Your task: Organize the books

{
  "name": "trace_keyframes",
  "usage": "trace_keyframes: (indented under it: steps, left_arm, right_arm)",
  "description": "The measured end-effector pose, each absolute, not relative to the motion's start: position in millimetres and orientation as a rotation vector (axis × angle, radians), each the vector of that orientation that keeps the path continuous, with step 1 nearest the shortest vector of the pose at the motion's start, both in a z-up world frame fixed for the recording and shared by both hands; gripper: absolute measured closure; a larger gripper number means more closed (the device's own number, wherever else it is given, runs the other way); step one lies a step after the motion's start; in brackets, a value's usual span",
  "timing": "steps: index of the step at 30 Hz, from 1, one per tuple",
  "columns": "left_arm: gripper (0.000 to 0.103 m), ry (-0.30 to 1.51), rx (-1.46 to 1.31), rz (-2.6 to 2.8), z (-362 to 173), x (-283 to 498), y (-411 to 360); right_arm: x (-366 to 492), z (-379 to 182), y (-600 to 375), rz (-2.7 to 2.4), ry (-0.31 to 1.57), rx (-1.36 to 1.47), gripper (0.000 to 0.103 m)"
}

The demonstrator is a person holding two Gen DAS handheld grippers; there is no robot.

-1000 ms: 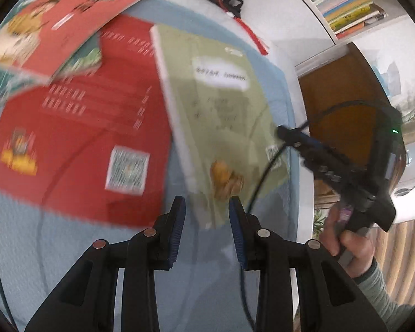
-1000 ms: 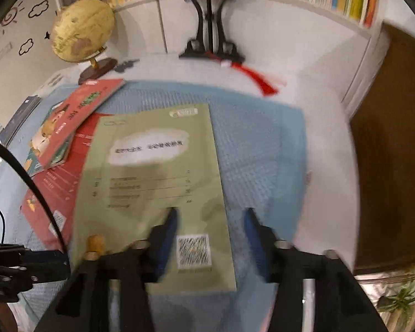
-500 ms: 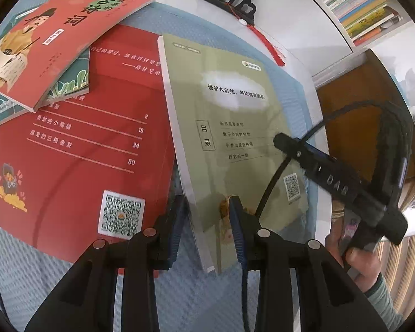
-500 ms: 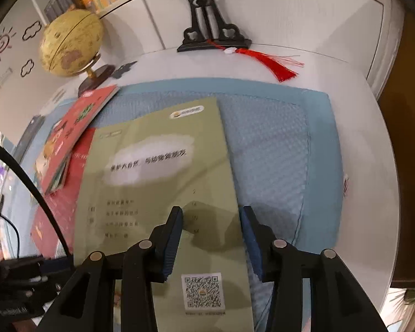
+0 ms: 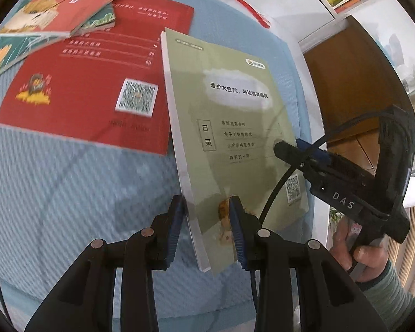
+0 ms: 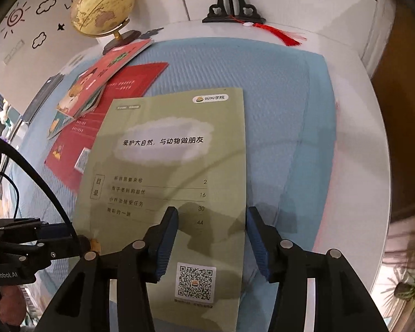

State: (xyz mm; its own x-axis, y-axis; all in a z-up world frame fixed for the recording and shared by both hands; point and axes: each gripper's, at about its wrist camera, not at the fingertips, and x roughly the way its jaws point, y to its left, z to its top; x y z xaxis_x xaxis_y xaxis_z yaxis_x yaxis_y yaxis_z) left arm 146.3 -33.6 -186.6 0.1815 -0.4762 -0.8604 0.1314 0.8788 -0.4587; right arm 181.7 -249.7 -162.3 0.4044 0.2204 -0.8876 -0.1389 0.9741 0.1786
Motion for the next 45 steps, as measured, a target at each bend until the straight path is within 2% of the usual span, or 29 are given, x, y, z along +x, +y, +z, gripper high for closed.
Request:
trace_keyframes:
  steps: [10, 16, 20, 26, 32, 34, 36, 37, 38, 42, 45]
  left_arm:
    - [0.074, 1.315, -0.367, -0.458, -190, 128, -18]
    - [0.074, 1.292, -0.253, -0.443, -183, 110, -32]
    - [0.074, 1.299, -0.277, -0.453, -187, 109, -27]
    - [0.074, 1.312, -0.402, -0.499, -194, 119, -12]
    - [0.074, 1.339, -0.432, -0.603, -200, 129, -8]
    - [0.074, 1.357, -0.454, -0.629, -203, 135, -6]
    - [0.074, 1.369, -0.481, -0.633, -205, 138, -5]
    - [0.075, 1.37, -0.482, -0.628, -205, 139, -5]
    - [0.076, 1.366, -0.478, -0.62, -204, 138, -5]
    - [0.076, 1.325, -0.411, -0.54, -192, 133, -7]
    - [0.076, 1.284, -0.345, -0.472, -180, 129, -1]
  right_arm:
    - [161, -163, -257, 0.245, 1.15, 0.189, 0.053]
    - [148, -163, -244, 0.192, 1.117, 0.122, 0.053]
    - [149, -162, -251, 0.199, 1.137, 0.195, 0.053]
    - [141, -153, -278, 0.299, 1.135, 0.47, 0.053]
    - [133, -144, -298, 0.551, 1.056, 0.866, 0.053]
    - [135, -149, -287, 0.531, 1.087, 0.839, 0.054]
    - [138, -154, -274, 0.498, 1.13, 0.77, 0.062]
    - [138, -150, -266, 0.471, 1.133, 0.705, 0.062]
    - [137, -143, -260, 0.457, 1.124, 0.648, 0.062]
    - [132, -108, -228, 0.46, 1.075, 0.446, 0.074]
    - [125, -81, -200, 0.477, 1.037, 0.287, 0.075]
